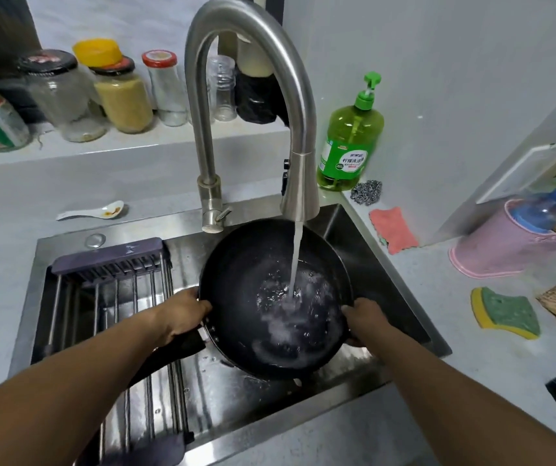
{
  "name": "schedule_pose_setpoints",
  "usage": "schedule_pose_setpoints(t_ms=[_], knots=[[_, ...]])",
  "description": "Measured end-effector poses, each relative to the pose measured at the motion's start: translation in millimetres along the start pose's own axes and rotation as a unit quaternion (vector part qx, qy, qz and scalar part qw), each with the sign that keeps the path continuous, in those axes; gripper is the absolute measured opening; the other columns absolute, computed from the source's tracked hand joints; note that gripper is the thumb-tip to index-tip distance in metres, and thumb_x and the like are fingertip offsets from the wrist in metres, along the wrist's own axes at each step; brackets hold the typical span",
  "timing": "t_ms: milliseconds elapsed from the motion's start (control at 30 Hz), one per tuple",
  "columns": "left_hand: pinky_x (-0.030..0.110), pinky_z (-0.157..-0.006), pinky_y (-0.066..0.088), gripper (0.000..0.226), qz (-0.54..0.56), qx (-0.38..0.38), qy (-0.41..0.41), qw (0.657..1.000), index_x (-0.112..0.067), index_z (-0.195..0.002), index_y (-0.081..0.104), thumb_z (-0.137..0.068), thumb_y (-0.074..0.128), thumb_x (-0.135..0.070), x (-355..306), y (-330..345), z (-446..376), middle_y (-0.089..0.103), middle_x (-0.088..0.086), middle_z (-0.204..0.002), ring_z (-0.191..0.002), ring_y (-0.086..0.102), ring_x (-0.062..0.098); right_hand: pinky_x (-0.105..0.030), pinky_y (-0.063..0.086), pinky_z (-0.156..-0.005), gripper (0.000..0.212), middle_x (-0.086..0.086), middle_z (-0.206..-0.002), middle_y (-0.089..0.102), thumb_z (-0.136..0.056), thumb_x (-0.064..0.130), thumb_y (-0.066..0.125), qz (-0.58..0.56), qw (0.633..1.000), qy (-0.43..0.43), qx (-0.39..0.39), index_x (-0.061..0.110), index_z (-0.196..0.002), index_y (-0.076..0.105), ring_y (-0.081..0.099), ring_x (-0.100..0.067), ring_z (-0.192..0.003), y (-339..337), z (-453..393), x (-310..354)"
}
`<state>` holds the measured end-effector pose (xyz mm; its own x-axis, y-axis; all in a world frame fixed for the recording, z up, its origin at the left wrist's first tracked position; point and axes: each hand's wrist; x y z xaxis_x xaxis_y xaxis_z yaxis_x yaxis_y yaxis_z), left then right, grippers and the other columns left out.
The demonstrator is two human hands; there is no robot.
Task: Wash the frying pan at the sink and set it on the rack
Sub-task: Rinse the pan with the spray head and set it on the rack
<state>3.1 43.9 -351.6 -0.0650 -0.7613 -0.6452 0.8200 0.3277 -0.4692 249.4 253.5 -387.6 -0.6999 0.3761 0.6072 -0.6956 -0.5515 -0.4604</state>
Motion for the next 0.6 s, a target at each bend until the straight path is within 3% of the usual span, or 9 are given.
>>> schedule_pose_setpoints(t_ms=[133, 200, 300, 367, 467, 600], knots=[[0.032, -0.093, 0.051, 0.023, 0.063, 0.042, -0.008, 0.997, -0.007, -0.123, 0.062, -0.103, 0.053, -0.016, 5, 12, -2, 0.071, 0.009, -0.112, -0.095, 0.065, 0.02, -0.052, 0.059, -0.077, 0.016, -0.02, -0.099, 0.064, -0.099, 0.022, 0.048, 0.172, 0.975, -0.132, -0.049, 0.011, -0.089, 0.05, 0.065, -0.037, -0.09, -30, -1, 12], [0.039, -0.096, 0.052, 0.027, 0.081, 0.061, -0.027, 0.995, -0.008, -0.121, 0.06, -0.104, 0.052, -0.027, 1, 16, 3, 0.07, 0.016, -0.113, -0.091, 0.067, 0.028, -0.049, 0.061, -0.066, 0.016, -0.017, -0.097, 0.062, -0.101, 0.024, 0.045, 0.186, 0.971, -0.147, -0.033, 0.011, -0.092, 0.049, 0.065, -0.035, -0.085, -42, 5, 23], [0.03, -0.051, 0.055, 0.037, 0.082, 0.07, -0.056, 0.993, -0.002, -0.121, 0.055, -0.105, 0.048, -0.034, -4, 21, 12, 0.07, 0.02, -0.095, -0.056, 0.068, 0.025, -0.038, 0.06, -0.048, 0.016, -0.016, -0.099, 0.057, -0.104, 0.021, 0.041, 0.198, 0.97, -0.144, 0.003, 0.007, -0.098, 0.049, 0.066, -0.035, -0.084, -54, 11, 34], [0.027, -0.04, 0.05, 0.034, 0.099, 0.085, -0.071, 0.989, 0.001, -0.116, 0.054, -0.106, 0.046, -0.031, -6, 21, 19, 0.065, 0.018, -0.079, -0.042, 0.062, 0.02, -0.036, 0.059, -0.047, 0.015, -0.016, -0.101, 0.057, -0.104, 0.019, 0.042, 0.199, 0.972, -0.124, 0.019, 0.008, -0.096, 0.049, 0.067, -0.035, -0.082, -55, 15, 35], [0.031, -0.051, 0.054, 0.03, 0.043, 0.067, -0.045, 0.996, 0.0, -0.108, 0.059, -0.106, 0.047, -0.028, -3, 15, 20, 0.068, 0.017, -0.084, -0.055, 0.064, 0.023, -0.044, 0.061, -0.051, 0.01, -0.018, -0.1, 0.06, -0.103, 0.011, 0.043, 0.166, 0.983, -0.063, 0.042, 0.008, -0.096, 0.05, 0.067, -0.033, -0.076, -47, 11, 24], [0.028, -0.065, 0.047, 0.023, -0.132, -0.016, 0.036, 0.991, -0.003, -0.101, 0.065, -0.103, 0.052, -0.022, 1, 0, 10, 0.071, 0.013, -0.092, -0.076, 0.065, 0.023, -0.039, 0.061, -0.054, 0.012, -0.019, -0.099, 0.061, -0.102, 0.004, 0.042, 0.109, 0.99, 0.002, 0.094, 0.009, -0.102, 0.052, 0.062, -0.027, -0.067, -21, 3, 2]])
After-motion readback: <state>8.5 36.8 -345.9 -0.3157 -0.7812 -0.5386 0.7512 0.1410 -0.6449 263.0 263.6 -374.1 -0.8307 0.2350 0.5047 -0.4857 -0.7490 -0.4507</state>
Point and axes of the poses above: each hand's wrist, its own z-axis away from the middle knuckle, its own y-axis out of the palm, x = y × z
